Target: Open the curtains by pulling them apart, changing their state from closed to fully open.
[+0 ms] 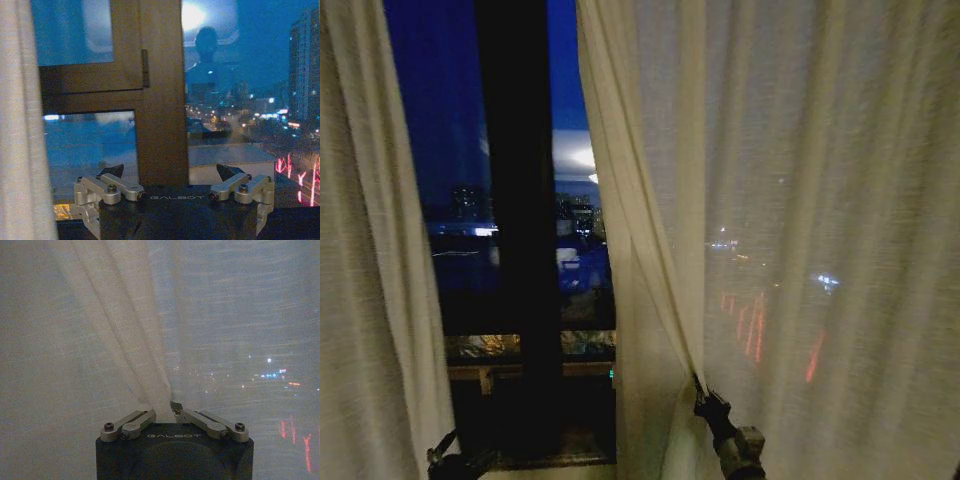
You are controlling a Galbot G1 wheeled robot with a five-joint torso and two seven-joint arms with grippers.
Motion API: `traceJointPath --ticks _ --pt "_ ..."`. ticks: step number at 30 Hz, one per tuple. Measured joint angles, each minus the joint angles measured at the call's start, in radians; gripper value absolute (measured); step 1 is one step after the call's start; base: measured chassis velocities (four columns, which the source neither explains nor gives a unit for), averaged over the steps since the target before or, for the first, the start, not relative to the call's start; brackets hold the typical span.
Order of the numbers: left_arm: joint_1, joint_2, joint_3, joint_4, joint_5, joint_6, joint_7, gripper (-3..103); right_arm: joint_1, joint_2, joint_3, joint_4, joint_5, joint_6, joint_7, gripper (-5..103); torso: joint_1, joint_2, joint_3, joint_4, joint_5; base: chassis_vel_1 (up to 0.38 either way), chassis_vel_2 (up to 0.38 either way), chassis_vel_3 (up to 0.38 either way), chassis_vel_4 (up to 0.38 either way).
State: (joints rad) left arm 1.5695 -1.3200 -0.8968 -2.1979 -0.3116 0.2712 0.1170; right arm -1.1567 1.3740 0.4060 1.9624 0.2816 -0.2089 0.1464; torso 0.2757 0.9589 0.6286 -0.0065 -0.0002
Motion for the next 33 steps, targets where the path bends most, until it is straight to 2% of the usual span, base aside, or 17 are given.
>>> traceJointPath --ticks 9,24,33 --pt "-0.001 -0.007 0.003 0.0 0.002 -0.001 0.0 100 0.0 0.0 0.019 -0.001 -0.001 0.003 -0.015 0 0.0 0.0 0.0 -0.0004 0.0003 -0.214 -0.223 0.204 0.215" --pt "-0.004 -0.014 0.004 -0.004 0.025 -0.001 0.0 100 0.014 0.0 0.024 -0.037 0.003 0.029 -0.022 0 0.0 0.0 0.0 0.0001 -0.0002 -0.068 -0.068 0.063 0.074" --pt "-0.012 -0.02 0.02 0.005 0.041 0.001 0.0 100 0.018 0.0 0.029 -0.05 0.004 0.037 -0.024 0 0.0 0.0 0.0 -0.0002 0.0002 -0.208 -0.214 0.195 0.214"
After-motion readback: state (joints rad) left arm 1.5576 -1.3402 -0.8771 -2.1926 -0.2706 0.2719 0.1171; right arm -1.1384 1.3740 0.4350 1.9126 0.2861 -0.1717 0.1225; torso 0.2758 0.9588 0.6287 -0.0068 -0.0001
